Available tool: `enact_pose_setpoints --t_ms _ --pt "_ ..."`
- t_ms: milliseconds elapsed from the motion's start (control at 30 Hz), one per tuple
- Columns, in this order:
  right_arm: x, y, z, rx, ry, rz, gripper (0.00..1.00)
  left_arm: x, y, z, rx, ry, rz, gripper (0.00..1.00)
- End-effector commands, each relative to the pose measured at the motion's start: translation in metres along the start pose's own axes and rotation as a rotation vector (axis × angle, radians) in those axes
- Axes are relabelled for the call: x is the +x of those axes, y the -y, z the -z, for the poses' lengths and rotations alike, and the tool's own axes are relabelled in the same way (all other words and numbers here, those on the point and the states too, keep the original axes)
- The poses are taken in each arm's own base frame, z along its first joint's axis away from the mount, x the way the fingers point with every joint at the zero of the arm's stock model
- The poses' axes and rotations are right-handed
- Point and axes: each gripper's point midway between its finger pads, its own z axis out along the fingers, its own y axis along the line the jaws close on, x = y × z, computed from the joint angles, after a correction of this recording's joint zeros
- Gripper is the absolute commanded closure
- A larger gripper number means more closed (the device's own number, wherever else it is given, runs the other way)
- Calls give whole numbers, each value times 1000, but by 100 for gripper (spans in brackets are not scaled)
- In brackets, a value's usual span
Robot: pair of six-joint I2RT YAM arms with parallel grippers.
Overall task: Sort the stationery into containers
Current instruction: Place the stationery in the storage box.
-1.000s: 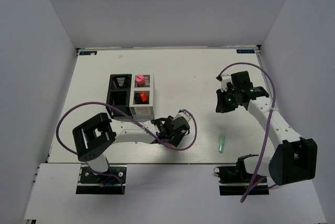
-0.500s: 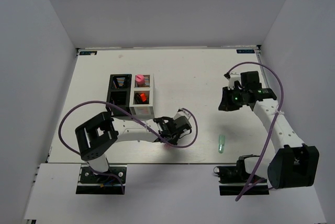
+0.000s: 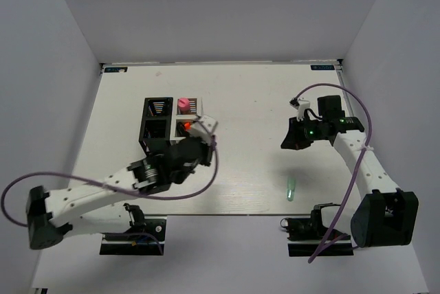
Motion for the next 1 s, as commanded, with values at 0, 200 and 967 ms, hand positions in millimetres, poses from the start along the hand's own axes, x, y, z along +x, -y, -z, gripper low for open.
enact_pose_setpoints --t_ms 0,200,967 --pt "3 -16 2 -103 10 58 100 -28 -74 20 -274 218 -47 100" --pt "15 -56 5 -393 56 240 94 -58 -169 51 -563 510 -11 100" --pt "21 -72 14 -474 198 411 75 23 -272 -9 -618 285 324 100"
